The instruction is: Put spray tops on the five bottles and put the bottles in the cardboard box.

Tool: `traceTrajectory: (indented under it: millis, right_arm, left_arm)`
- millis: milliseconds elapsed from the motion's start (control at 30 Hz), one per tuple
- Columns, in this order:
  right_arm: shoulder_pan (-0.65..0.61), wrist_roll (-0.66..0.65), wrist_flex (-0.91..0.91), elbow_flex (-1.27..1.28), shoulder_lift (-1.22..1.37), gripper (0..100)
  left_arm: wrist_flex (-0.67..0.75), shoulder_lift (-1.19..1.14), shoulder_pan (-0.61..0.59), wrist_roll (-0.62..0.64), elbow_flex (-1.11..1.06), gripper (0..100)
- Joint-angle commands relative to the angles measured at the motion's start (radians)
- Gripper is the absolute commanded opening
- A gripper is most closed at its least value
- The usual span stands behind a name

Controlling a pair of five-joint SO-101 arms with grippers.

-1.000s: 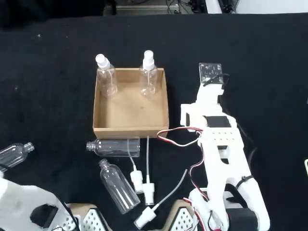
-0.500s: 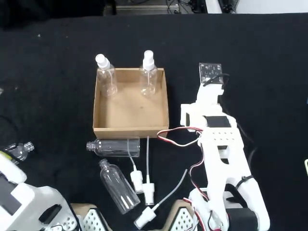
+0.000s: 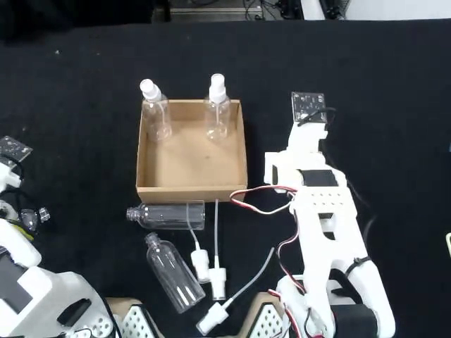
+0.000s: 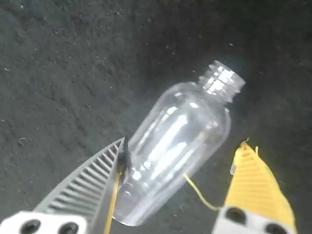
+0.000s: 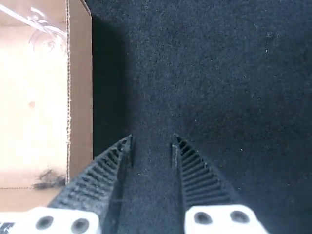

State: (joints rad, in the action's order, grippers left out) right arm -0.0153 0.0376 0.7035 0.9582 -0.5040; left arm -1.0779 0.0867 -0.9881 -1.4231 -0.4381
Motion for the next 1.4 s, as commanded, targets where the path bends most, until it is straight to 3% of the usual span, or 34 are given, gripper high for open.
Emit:
traceTrajectory:
  millis: [0,333,533,767,900,1067,1367]
  right_arm:
    - [0.023,-0.009,-0.031,-0.004,-0.051,8.9]
    - [0.023,-0.009,-0.031,-0.004,-0.051,8.9]
    - [0.023,-0.009,-0.031,-0.004,-0.051,8.9]
    - [0.023,-0.009,-0.031,-0.004,-0.051,8.9]
    - [0.023,-0.009,-0.031,-0.004,-0.051,8.9]
    - [0.023,-0.009,-0.031,-0.004,-0.051,8.9]
    - [0.023,-0.009,-0.031,-0.004,-0.051,8.9]
  left_arm:
    - [0.046,0.046,-0.013,-0.032,-0.021,33]
    - [0.218,-0.074,0.008,0.23,-0.051,32]
    - [0.173,-0.089,0.001,0.405,0.021,32]
    - [-0.002,-0.101,0.007,0.778,0.093,32]
    - [-0.02,-0.101,0.008,0.948,0.099,32]
    - [-0.018,-0.095,0.008,0.911,0.099,32]
    - [-0.018,-0.091,0.012,0.431,0.116,32]
